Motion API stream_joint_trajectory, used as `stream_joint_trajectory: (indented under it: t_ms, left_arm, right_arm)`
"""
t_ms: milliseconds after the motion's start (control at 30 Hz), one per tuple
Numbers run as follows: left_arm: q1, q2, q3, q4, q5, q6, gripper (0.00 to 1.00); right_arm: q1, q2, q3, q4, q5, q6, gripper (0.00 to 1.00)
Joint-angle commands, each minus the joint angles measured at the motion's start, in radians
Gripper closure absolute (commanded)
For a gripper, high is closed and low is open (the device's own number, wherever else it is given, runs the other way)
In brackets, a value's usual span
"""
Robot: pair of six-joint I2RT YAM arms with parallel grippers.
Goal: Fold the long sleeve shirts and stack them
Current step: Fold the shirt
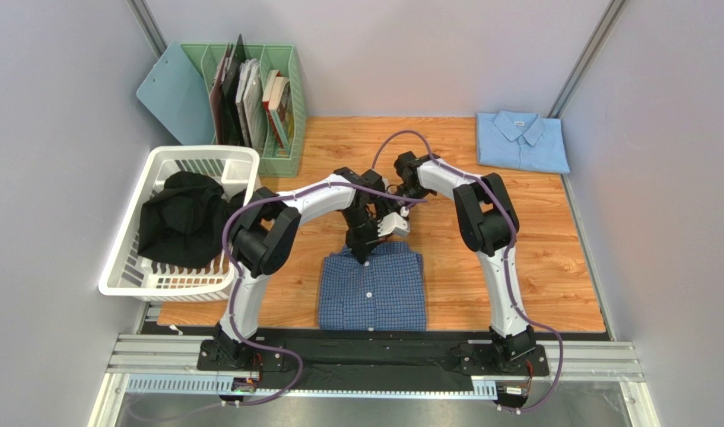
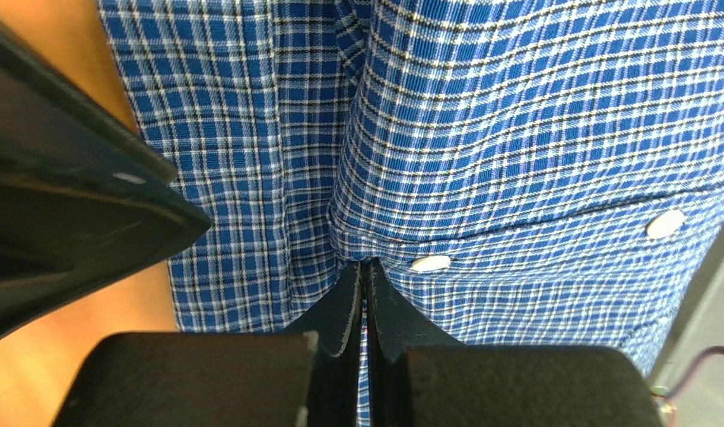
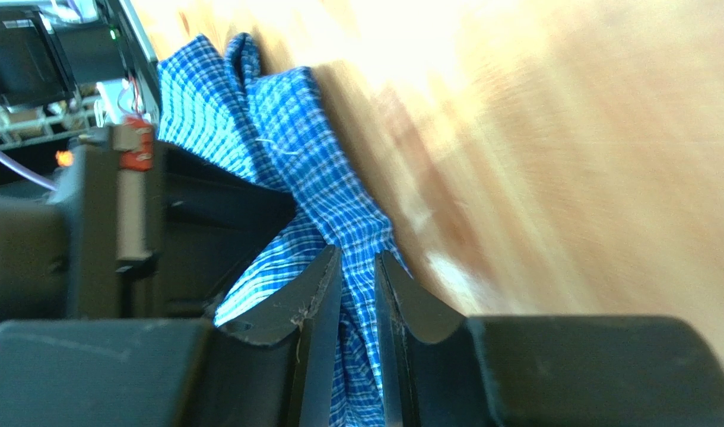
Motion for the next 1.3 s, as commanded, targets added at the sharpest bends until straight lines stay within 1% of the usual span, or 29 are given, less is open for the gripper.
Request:
stream_joint_trajectory:
  t_ms: [0,233,467,567,633,733,900,967,1000,1067,1100,1133,1167,1200,1267]
  left_arm:
    - [-0.023,-0.071,-0.063,0.018,0.026,-0.077,1.00]
    - [-0.017,-0.098,0.006,-0.013,-0.015,-0.086,1.00]
    - [0.016,-0.038,0.192,-0.097,-0.057,-0.078,1.00]
    - [0.029,-0.020,0.239,-0.125,-0.067,-0.064,1.00]
    - [0.032,-0.011,0.253,-0.142,-0.072,-0.049,1.00]
    - [0.035,0.005,0.246,-0.122,-0.087,-0.035,1.00]
    - [0.047,0.032,0.227,-0.072,-0.084,-0.043,0.99]
    - [0.062,0.028,0.232,-0.058,-0.075,-0.051,0.95]
    - [0.087,0.025,0.241,-0.065,-0.065,-0.054,0.88]
    - [0.119,0.011,0.284,-0.103,-0.023,-0.055,0.82]
    - [0.153,0.002,0.293,-0.119,-0.005,-0.058,0.73]
    - [0.171,-0.026,0.292,-0.133,0.035,-0.061,0.69]
    - [0.188,-0.041,0.283,-0.160,0.058,-0.063,0.66]
    - [0.220,-0.058,0.266,-0.170,0.078,-0.070,0.61]
    - [0.245,-0.106,0.188,-0.177,0.124,-0.083,0.55]
  right_arm:
    - [0.035,-0.050,-0.069,0.034,-0.025,-0.014,0.74]
    - [0.042,-0.033,-0.104,0.037,-0.019,-0.032,0.75]
    - [0.041,-0.032,-0.103,0.028,-0.015,-0.057,0.76]
    - [0.039,-0.032,-0.103,0.020,-0.012,-0.067,0.76]
    - [0.036,-0.030,-0.100,0.017,-0.013,-0.068,0.76]
    - [0.029,-0.022,-0.086,0.011,-0.007,-0.072,0.76]
    - [0.003,-0.009,0.000,-0.023,0.028,-0.087,0.74]
    - [-0.024,-0.006,0.038,-0.061,0.053,-0.092,0.70]
    - [-0.031,-0.006,0.083,-0.085,0.063,-0.115,0.69]
    - [-0.060,-0.031,0.115,-0.145,0.086,-0.132,0.62]
    - [-0.088,-0.045,0.130,-0.171,0.085,-0.132,0.59]
    - [-0.102,-0.061,0.137,-0.185,0.079,-0.133,0.53]
    - [-0.117,-0.082,0.135,-0.198,0.068,-0.135,0.50]
    - [-0.145,-0.126,0.111,-0.214,0.065,-0.140,0.48]
    - [-0.163,-0.186,0.065,-0.218,0.057,-0.161,0.43]
